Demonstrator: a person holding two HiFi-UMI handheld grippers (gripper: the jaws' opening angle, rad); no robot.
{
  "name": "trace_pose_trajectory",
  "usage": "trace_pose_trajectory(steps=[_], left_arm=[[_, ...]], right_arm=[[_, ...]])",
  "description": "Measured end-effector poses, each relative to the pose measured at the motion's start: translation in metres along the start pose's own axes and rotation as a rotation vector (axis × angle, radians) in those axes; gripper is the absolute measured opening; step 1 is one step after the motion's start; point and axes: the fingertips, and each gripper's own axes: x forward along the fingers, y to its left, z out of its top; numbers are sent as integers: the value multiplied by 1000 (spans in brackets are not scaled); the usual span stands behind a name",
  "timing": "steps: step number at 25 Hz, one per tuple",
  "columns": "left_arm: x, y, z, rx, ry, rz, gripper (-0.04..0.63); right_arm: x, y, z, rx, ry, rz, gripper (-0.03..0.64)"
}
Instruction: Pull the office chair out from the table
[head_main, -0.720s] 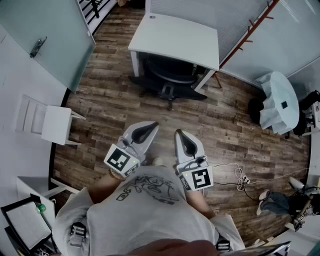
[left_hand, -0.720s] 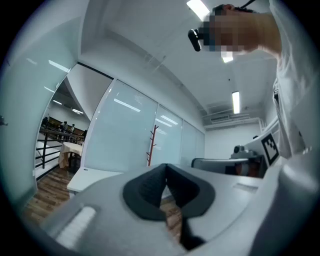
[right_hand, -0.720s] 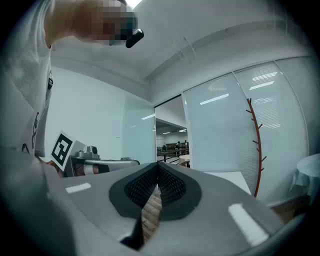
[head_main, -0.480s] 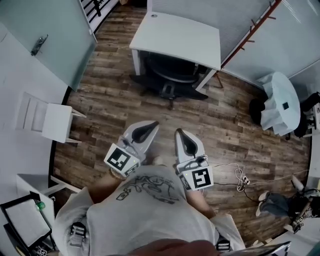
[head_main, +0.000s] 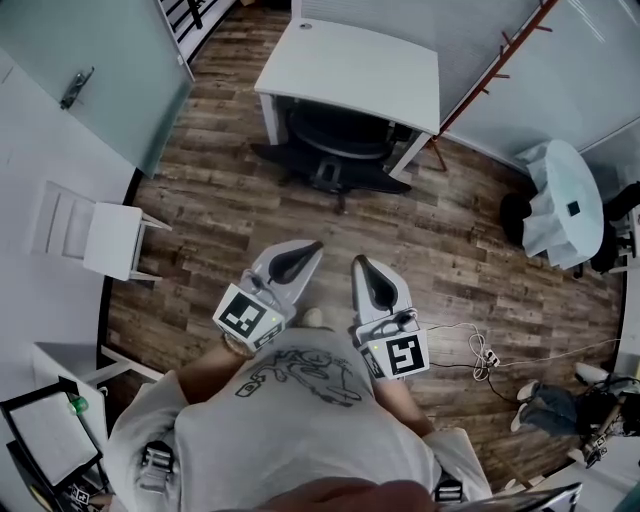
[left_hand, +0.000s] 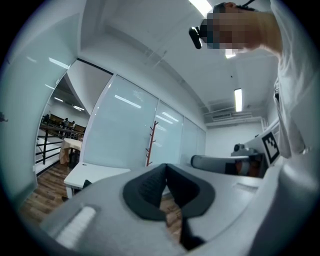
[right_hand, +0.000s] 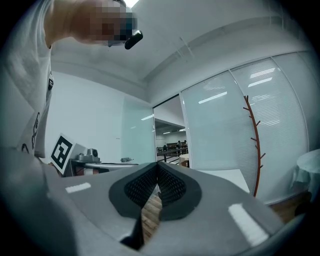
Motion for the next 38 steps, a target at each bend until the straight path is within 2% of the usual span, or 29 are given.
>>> trace_pose_trajectory(steps=[11,20,27,38], left_arm=[[33,-18,-12,-20,13,29,3],[41,0,-17,-11,13,44,3],[53,36,-13,-15,8,53,3],[84,123,-4,-31,13,32,3]], right_arm=[[-24,-39,-8,12,14,-6,5],[-12,-49,-18,23,18,-12,5],[23,-61,-21,17,28,-6,5],[124,-82,-23,6,53,16,5]])
